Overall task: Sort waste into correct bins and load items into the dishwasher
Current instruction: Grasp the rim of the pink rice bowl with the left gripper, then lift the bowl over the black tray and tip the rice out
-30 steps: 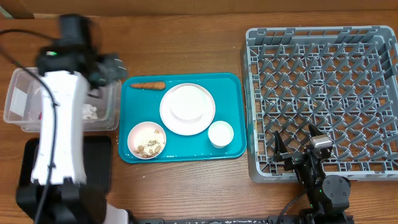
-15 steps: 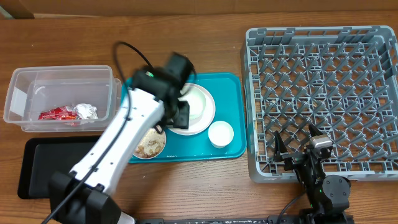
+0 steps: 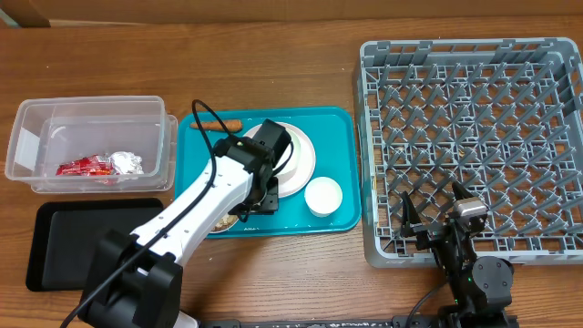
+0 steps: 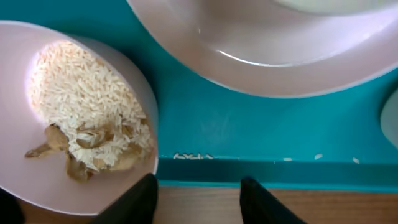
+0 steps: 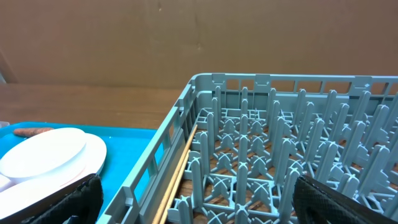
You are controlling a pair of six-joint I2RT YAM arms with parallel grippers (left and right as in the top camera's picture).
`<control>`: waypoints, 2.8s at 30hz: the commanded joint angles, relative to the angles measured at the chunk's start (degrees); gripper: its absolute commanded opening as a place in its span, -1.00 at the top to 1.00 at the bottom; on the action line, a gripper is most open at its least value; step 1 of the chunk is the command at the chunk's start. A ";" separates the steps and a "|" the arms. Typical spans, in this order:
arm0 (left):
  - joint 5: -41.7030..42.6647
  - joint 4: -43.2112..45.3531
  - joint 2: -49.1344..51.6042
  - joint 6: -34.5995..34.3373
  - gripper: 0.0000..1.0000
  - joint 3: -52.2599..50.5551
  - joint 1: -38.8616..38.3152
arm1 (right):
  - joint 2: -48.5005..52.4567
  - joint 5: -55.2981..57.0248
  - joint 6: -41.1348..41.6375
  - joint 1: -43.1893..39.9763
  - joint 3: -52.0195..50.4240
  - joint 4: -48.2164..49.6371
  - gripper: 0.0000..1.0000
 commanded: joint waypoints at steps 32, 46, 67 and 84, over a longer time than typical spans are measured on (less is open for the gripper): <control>-8.11 7.58 0.83 -0.96 0.70 -6.49 0.39 | -0.55 -0.24 -0.22 0.33 0.09 0.28 -1.00; -8.15 9.20 0.83 -0.70 0.92 -8.55 0.42 | -0.55 -0.24 -0.22 0.33 0.09 0.28 -1.00; -4.07 -4.31 -9.33 1.86 0.91 5.33 3.26 | -0.55 -0.24 -0.22 0.33 0.09 0.28 -1.00; 24.41 -6.03 -29.73 17.00 0.91 2.47 43.67 | -0.55 -0.24 -0.22 0.33 0.09 0.28 -1.00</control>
